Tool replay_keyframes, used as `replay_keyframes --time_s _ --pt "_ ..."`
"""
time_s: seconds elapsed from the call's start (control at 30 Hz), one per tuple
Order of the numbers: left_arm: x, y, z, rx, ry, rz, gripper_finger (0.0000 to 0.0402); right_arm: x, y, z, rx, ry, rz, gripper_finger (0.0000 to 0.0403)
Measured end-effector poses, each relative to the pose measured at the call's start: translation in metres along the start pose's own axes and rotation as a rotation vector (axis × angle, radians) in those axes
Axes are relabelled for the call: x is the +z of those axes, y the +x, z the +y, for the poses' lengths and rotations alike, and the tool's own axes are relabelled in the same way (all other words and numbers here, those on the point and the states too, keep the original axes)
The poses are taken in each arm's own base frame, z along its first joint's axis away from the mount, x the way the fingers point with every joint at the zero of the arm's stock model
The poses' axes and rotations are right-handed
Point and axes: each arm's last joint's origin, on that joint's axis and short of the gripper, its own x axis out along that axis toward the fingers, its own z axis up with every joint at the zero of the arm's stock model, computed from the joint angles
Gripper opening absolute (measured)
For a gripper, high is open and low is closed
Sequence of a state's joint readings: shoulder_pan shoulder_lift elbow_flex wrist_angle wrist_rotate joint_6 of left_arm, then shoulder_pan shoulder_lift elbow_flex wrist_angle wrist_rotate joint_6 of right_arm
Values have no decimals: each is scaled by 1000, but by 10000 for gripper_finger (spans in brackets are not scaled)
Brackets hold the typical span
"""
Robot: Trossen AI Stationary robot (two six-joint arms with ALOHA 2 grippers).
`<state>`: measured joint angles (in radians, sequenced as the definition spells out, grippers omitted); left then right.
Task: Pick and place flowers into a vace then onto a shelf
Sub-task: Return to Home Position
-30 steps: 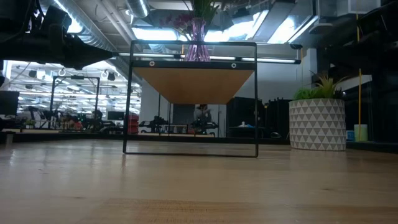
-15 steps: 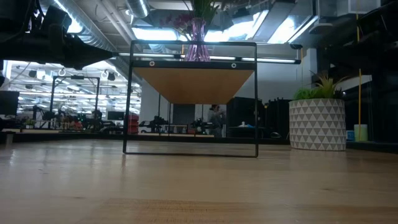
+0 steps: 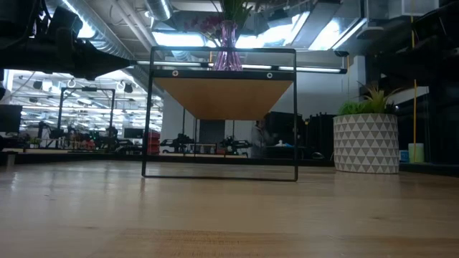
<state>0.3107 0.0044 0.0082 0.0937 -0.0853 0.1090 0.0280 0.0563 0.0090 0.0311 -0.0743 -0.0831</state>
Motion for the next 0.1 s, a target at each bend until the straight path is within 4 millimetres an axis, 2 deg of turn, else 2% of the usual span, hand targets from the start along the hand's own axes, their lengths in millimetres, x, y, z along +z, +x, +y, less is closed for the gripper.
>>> replay_keyframes --time_s 0.1 --pt "0 0 0 0 1 0 8 0 0 0 0 -1 0 26"
